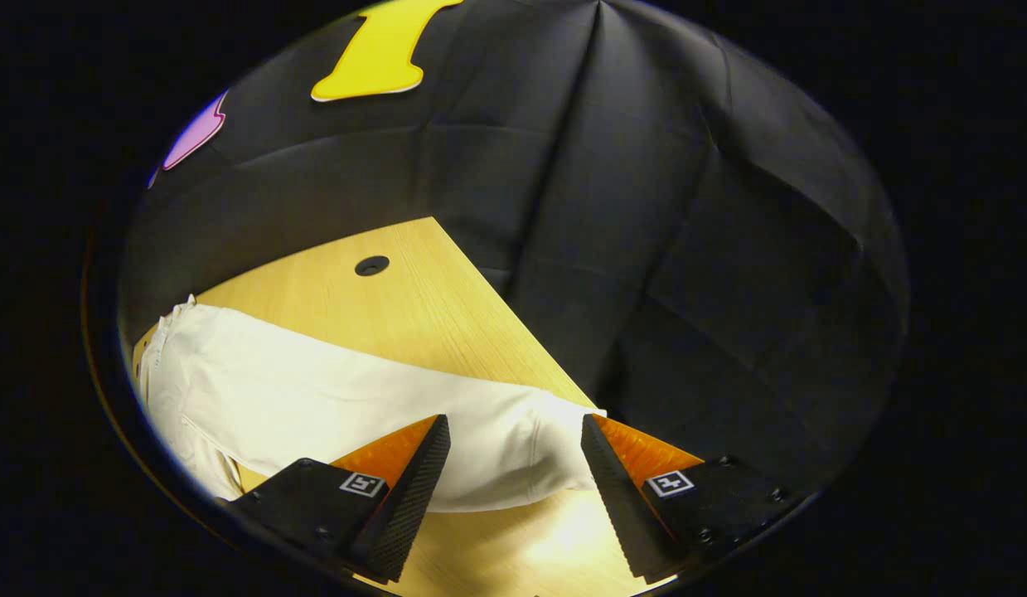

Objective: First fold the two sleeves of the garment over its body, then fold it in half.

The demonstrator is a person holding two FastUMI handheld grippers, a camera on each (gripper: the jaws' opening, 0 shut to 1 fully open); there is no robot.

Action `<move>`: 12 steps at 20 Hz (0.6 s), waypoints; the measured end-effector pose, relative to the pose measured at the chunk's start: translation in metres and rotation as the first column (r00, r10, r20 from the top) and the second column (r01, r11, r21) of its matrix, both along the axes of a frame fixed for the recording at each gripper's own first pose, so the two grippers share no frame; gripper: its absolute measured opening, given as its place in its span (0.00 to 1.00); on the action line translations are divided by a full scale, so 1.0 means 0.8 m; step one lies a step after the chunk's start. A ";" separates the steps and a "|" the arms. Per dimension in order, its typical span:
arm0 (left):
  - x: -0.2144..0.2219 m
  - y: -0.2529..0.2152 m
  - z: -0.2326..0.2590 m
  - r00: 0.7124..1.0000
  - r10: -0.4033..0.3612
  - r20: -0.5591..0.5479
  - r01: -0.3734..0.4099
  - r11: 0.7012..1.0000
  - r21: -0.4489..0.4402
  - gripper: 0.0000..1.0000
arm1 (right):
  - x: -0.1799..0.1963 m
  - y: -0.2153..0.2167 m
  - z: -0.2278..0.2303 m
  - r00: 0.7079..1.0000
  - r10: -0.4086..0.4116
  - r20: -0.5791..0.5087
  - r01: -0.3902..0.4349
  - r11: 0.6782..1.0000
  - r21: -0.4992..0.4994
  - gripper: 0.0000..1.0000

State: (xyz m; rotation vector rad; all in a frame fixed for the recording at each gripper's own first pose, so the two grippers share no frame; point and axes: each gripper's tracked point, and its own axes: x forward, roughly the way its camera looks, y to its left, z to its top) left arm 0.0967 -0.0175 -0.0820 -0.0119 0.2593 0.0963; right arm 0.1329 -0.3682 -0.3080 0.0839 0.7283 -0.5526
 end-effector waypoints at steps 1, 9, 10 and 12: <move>0.003 -0.003 -0.001 1.000 -0.005 -0.004 0.005 1.000 0.000 0.97 | -0.001 0.002 -0.013 0.999 -0.010 -0.030 0.010 1.000 0.000 0.98; 0.008 -0.030 -0.005 0.999 -0.039 -0.030 0.039 0.999 0.011 0.97 | -0.005 -0.006 -0.024 0.994 -0.085 -0.072 0.093 0.989 0.119 0.98; 0.007 -0.031 -0.010 0.998 -0.038 -0.041 0.038 0.999 0.000 0.97 | -0.007 -0.006 -0.030 0.993 -0.099 -0.067 0.107 0.985 0.136 0.98; 0.004 -0.037 -0.015 0.998 -0.036 -0.059 0.035 0.999 -0.021 0.97 | -0.010 -0.006 -0.037 0.992 -0.123 -0.041 0.128 0.975 0.181 0.98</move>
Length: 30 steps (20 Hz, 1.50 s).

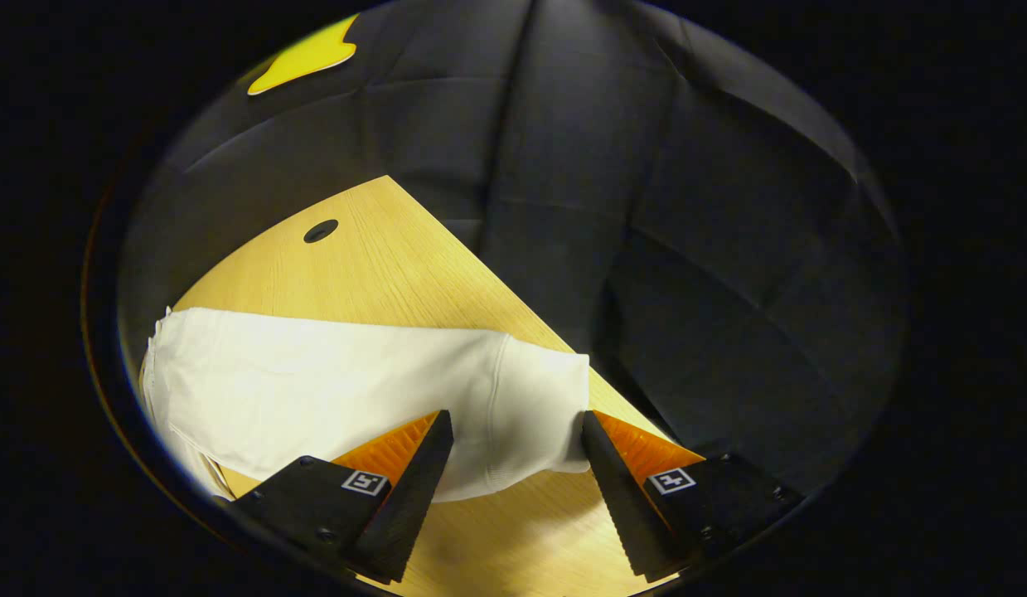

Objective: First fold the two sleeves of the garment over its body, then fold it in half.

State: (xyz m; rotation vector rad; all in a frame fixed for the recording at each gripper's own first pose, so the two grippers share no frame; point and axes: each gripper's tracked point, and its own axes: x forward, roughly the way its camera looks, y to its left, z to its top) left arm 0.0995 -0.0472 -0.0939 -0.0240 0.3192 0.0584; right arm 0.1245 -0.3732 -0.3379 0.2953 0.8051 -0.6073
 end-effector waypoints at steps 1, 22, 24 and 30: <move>0.000 -0.001 0.000 1.000 0.001 -0.003 -0.001 1.000 -0.002 0.97 | 0.000 -0.001 0.001 1.000 -0.006 0.017 0.006 1.000 -0.003 0.98; -0.019 0.050 0.015 0.997 0.071 -0.026 -0.072 0.997 -0.031 0.96 | 0.042 0.079 0.060 0.975 0.203 0.087 -0.194 0.976 -0.097 0.11; -0.023 0.059 0.014 0.997 0.078 -0.024 -0.079 0.996 -0.036 0.97 | 0.054 0.101 0.083 0.966 0.235 0.109 -0.222 0.967 -0.123 0.11; -0.048 0.090 0.013 0.995 0.098 -0.020 -0.098 0.994 -0.046 0.97 | 0.118 0.178 0.168 0.919 0.317 0.232 -0.283 0.944 -0.168 0.11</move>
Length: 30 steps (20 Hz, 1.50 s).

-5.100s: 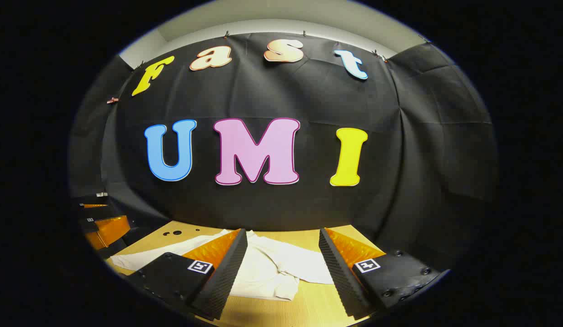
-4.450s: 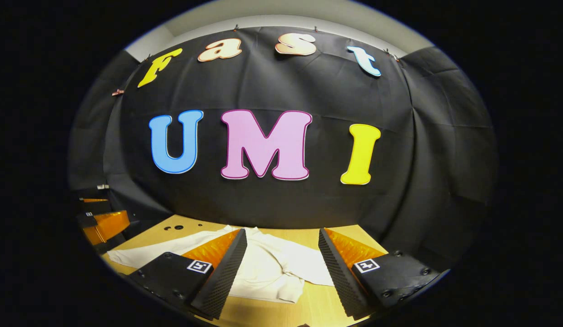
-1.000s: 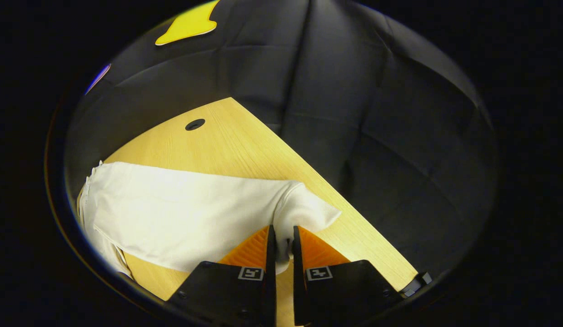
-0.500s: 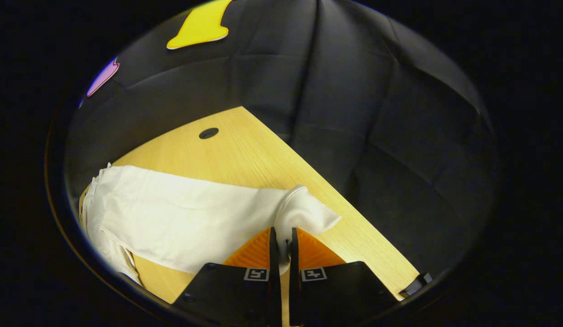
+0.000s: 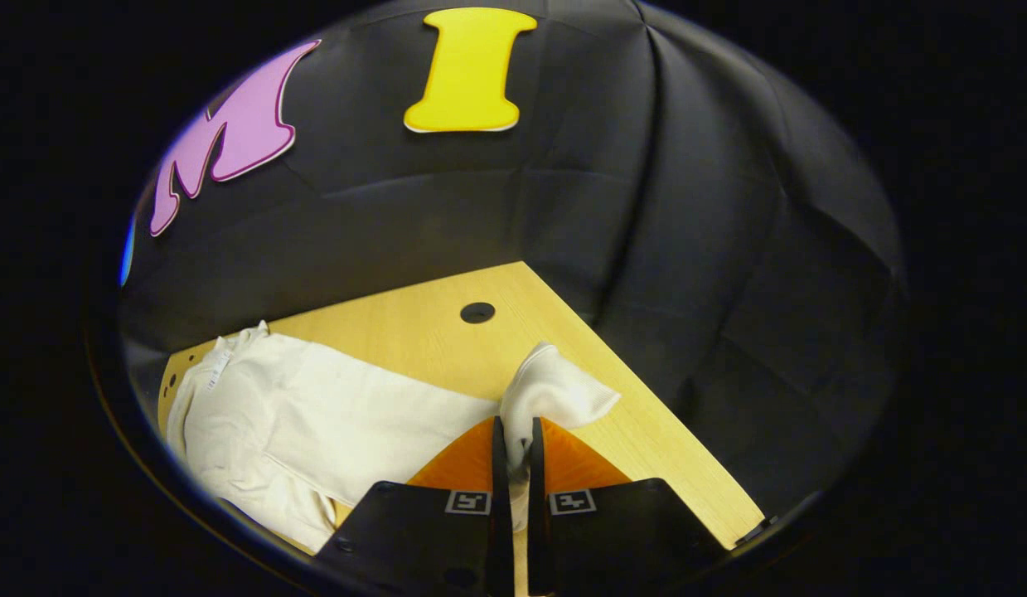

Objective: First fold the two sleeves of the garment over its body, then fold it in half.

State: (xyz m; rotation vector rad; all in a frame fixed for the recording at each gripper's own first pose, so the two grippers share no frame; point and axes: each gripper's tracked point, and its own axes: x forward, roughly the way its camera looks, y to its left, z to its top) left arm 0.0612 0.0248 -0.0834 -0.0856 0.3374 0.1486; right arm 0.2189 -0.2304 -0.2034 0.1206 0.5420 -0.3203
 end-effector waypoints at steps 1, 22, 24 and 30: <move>-0.003 0.007 0.000 1.000 0.006 0.002 -0.006 1.000 -0.003 0.97 | 0.011 0.014 0.010 1.000 0.016 0.012 -0.016 1.000 -0.003 0.11; -0.031 0.130 -0.028 0.984 0.175 -0.028 -0.177 0.982 -0.065 1.00 | 0.109 0.271 0.028 0.972 0.222 0.075 -0.232 0.960 0.159 0.10; -0.028 0.129 -0.029 0.985 0.168 -0.034 -0.170 0.983 -0.072 0.97 | 0.109 0.280 0.030 0.972 0.223 0.078 -0.234 0.954 0.186 0.10; -0.018 0.114 -0.026 0.992 0.124 -0.021 -0.126 0.989 -0.083 0.97 | 0.058 0.199 0.086 0.976 0.194 0.098 -0.197 0.980 0.021 0.11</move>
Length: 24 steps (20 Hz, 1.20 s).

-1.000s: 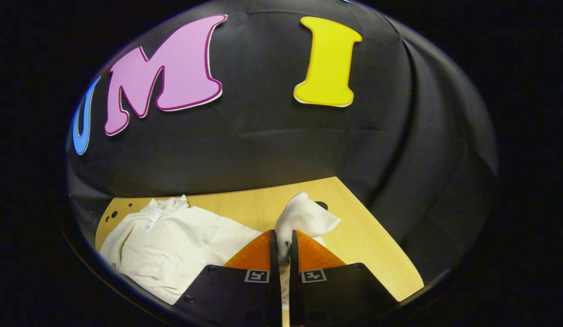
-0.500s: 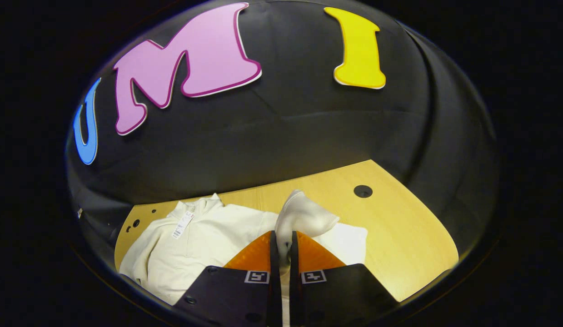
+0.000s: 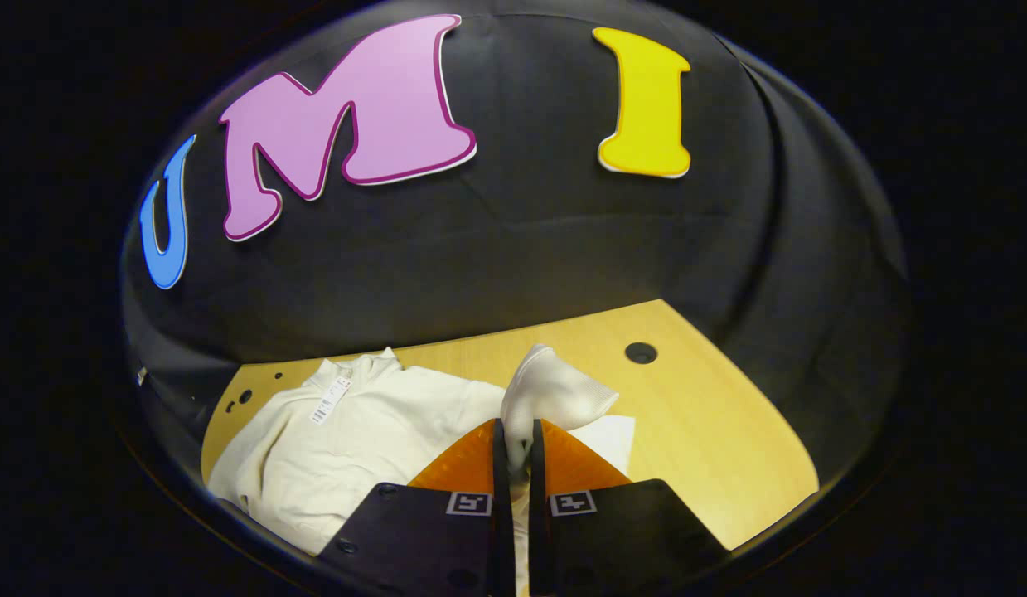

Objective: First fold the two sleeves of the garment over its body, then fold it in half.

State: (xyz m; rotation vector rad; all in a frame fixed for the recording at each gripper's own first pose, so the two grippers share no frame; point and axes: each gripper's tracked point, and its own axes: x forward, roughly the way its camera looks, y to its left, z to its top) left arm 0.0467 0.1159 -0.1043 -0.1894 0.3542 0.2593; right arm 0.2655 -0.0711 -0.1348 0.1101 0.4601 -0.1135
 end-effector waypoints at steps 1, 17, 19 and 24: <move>0.002 -0.004 0.000 1.000 -0.004 0.001 0.004 1.000 -0.009 0.97 | -0.009 -0.008 0.014 1.000 -0.011 0.017 0.011 1.000 -0.003 0.11; -0.009 -0.002 -0.006 0.999 -0.043 0.022 0.044 0.998 -0.054 0.97 | -0.079 0.007 0.082 0.996 -0.007 0.092 0.007 1.000 0.009 0.11; -0.016 -0.002 -0.007 0.998 -0.053 0.017 0.054 0.997 -0.058 0.97 | -0.083 -0.028 0.087 0.996 -0.023 0.090 0.028 0.999 -0.047 0.11; -0.016 -0.012 -0.004 0.998 -0.064 0.026 0.065 0.996 -0.061 0.97 | -0.131 -0.083 0.124 0.992 -0.066 0.112 0.080 0.989 -0.122 0.10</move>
